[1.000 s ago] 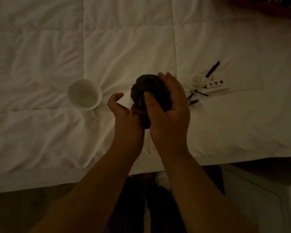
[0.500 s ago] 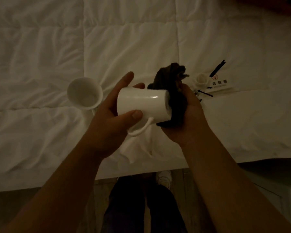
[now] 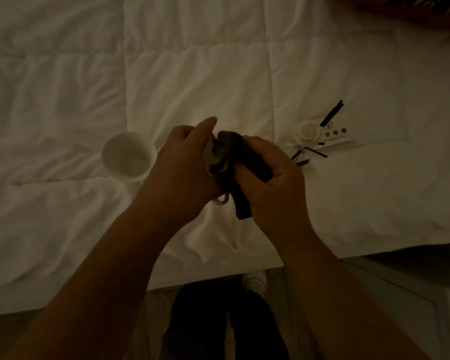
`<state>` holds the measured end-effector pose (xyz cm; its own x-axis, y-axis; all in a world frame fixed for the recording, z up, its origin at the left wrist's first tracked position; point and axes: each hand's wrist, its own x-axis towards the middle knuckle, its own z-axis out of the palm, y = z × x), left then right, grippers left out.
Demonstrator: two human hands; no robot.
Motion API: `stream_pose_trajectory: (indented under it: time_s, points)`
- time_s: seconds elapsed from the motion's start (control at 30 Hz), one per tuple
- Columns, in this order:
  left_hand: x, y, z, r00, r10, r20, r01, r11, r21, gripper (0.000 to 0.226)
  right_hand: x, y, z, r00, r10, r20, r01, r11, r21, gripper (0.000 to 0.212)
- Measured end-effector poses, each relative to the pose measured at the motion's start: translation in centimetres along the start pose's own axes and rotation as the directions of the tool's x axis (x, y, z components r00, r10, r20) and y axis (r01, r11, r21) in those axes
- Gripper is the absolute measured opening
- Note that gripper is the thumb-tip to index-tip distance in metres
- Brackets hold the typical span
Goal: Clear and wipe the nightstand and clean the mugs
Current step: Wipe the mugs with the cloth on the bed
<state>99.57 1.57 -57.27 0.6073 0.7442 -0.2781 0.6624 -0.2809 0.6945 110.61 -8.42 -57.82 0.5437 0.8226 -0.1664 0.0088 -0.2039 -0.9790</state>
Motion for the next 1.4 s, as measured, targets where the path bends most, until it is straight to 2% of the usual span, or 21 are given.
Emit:
stream_pose_trajectory:
  time_s: [0.2,0.27,0.37,0.43,0.53,0.6,0.63,0.67,0.73,0.77,0.8,0.87,0.93,1.0,1.03,1.13,1.23,1.3,1.4]
  points:
    - [1.2,-0.7,-0.8,0.995,-0.072,-0.074,0.074,0.997,0.018,0.089,-0.8,1.7,-0.9,0.951,0.304,0.049,-0.308,0.943,0.125,0.024]
    - [2.1,-0.2,-0.6,0.996,-0.031,-0.081,0.038,0.995,0.09,0.093,-1.5,2.2,-1.5,0.945,0.327,-0.003,-0.324,0.936,0.14,0.031]
    - [3.1,0.3,0.7,0.997,0.0,-0.082,0.029,0.936,0.352,0.098,-2.6,3.1,-2.9,0.914,0.394,-0.091,-0.366,0.902,0.231,0.026]
    - [3.6,-0.2,2.0,0.997,-0.039,-0.062,0.063,0.895,0.442,0.097,-3.1,3.4,-4.3,0.9,0.417,-0.126,-0.369,0.884,0.288,0.025]
    - [3.8,-1.5,3.7,0.989,-0.151,-0.004,0.133,0.861,0.491,0.099,-3.6,4.0,-6.6,0.901,0.41,-0.14,-0.35,0.88,0.322,0.026]
    - [3.3,-1.3,4.7,0.987,-0.142,-0.081,0.163,0.826,0.539,0.105,-3.4,4.2,-8.4,0.895,0.417,-0.161,-0.335,0.864,0.376,0.03]
    - [3.1,-0.8,5.2,0.985,-0.08,-0.152,0.151,0.825,0.545,0.105,-3.2,4.4,-9.4,0.885,0.43,-0.179,-0.333,0.853,0.402,0.032]
    - [2.9,0.1,5.6,0.978,0.026,-0.206,0.089,0.845,0.528,0.101,-3.0,4.6,-10.5,0.876,0.442,-0.191,-0.332,0.841,0.427,0.031]
    - [2.6,1.9,7.3,0.928,0.272,-0.255,-0.14,0.888,0.438,0.08,-2.7,4.8,-12.4,0.873,0.444,-0.201,-0.321,0.834,0.449,0.029]
    - [2.2,2.4,8.1,0.925,0.303,-0.227,-0.205,0.905,0.372,0.071,-2.5,5.0,-12.8,0.871,0.445,-0.206,-0.318,0.832,0.455,0.028]
    - [2.3,3.3,9.5,0.948,0.265,-0.176,-0.206,0.933,0.294,0.066,-2.2,5.1,-13.9,0.87,0.446,-0.21,-0.313,0.829,0.464,0.028]
    - [3.3,4.3,12.3,0.997,0.069,-0.029,-0.063,0.983,0.173,0.067,-1.6,5.2,-16.1,0.874,0.438,-0.213,-0.296,0.825,0.482,0.028]
    - [4.5,4.3,14.6,0.997,-0.059,0.039,0.052,0.987,0.155,0.072,-0.9,5.5,-17.9,0.88,0.429,-0.204,-0.289,0.824,0.488,0.029]
    - [5.8,4.7,16.0,1.0,-0.012,0.0,0.012,0.994,0.113,0.062,-0.5,5.6,-19.2,0.894,0.408,-0.187,-0.275,0.827,0.49,0.029]
    - [6.3,5.0,16.4,0.999,0.009,-0.043,-0.008,0.999,0.035,0.051,-0.2,5.8,-19.8,0.899,0.4,-0.176,-0.27,0.826,0.495,0.028]
    - [6.8,5.7,17.0,0.991,-0.075,-0.111,0.048,0.972,-0.23,0.03,0.6,6.2,-20.6,0.904,0.408,-0.126,-0.288,0.801,0.525,0.024]
    - [6.7,6.2,17.3,0.989,-0.083,-0.122,0.043,0.953,-0.299,0.024,1.3,6.2,-20.6,0.904,0.415,-0.099,-0.314,0.805,0.504,0.04]
    - [6.2,7.0,16.9,0.985,-0.077,-0.157,0.005,0.909,-0.416,0.024,1.4,6.1,-20.1,0.928,0.357,-0.103,-0.298,0.881,0.367,0.047]
    - [4.9,8.8,16.0,0.982,-0.03,-0.187,-0.067,0.87,-0.488,0.034,1.3,5.0,-18.6,0.988,0.146,-0.056,-0.144,0.989,0.039,0.055]
